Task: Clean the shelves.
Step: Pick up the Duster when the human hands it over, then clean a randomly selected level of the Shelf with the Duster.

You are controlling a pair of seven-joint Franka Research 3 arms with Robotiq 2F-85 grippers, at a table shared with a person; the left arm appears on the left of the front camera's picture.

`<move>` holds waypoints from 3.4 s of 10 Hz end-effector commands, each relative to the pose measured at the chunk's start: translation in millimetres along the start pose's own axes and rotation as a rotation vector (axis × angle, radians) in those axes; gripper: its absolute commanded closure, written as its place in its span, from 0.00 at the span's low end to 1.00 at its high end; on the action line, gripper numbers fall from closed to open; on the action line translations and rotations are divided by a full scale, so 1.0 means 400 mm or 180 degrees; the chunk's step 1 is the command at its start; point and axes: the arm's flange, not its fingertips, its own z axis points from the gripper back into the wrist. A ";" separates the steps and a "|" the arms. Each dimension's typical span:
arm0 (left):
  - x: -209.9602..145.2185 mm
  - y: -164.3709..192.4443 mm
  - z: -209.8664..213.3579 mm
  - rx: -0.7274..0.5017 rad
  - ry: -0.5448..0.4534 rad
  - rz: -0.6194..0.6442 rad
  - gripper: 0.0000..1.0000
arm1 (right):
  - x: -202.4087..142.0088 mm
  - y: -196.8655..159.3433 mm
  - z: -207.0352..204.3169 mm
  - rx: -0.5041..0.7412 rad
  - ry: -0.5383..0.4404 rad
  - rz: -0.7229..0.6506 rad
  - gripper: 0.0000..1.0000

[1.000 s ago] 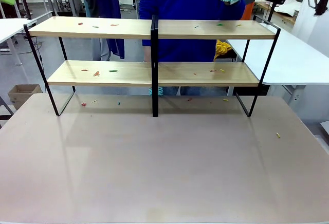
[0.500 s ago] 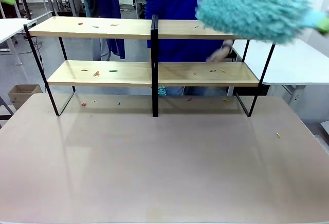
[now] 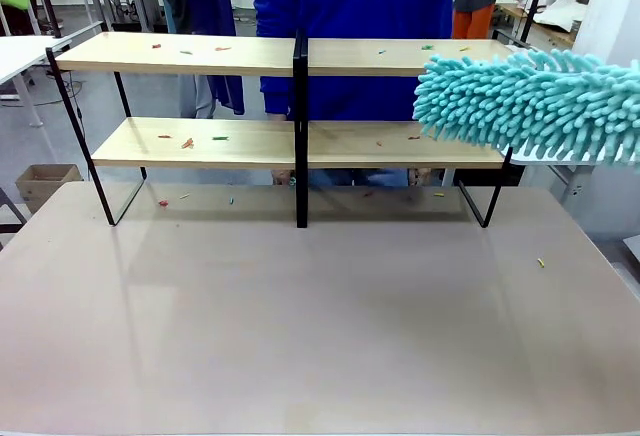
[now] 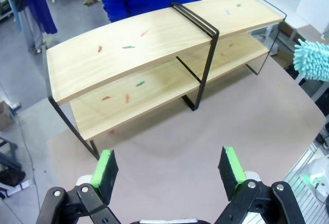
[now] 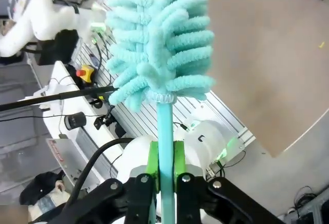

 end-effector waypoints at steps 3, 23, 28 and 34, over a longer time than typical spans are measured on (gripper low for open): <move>0.000 0.002 0.001 -0.0044 -0.0020 0.0003 0.00 | 0.117 0.001 -0.093 -0.0154 0.0278 0.0039 0.87; 0.000 0.002 0.001 -0.0044 -0.0020 0.0003 0.00 | 0.269 -0.046 -0.297 -0.0447 -0.0005 -0.0158 0.87; 0.000 0.002 0.001 -0.0044 -0.0020 0.0003 0.00 | 0.000 -0.130 -0.127 0.0261 -0.0234 0.0254 0.87; 0.000 0.002 0.001 -0.0044 -0.0020 0.0003 0.00 | -0.128 -0.190 -0.058 0.0507 -0.1298 0.0440 0.87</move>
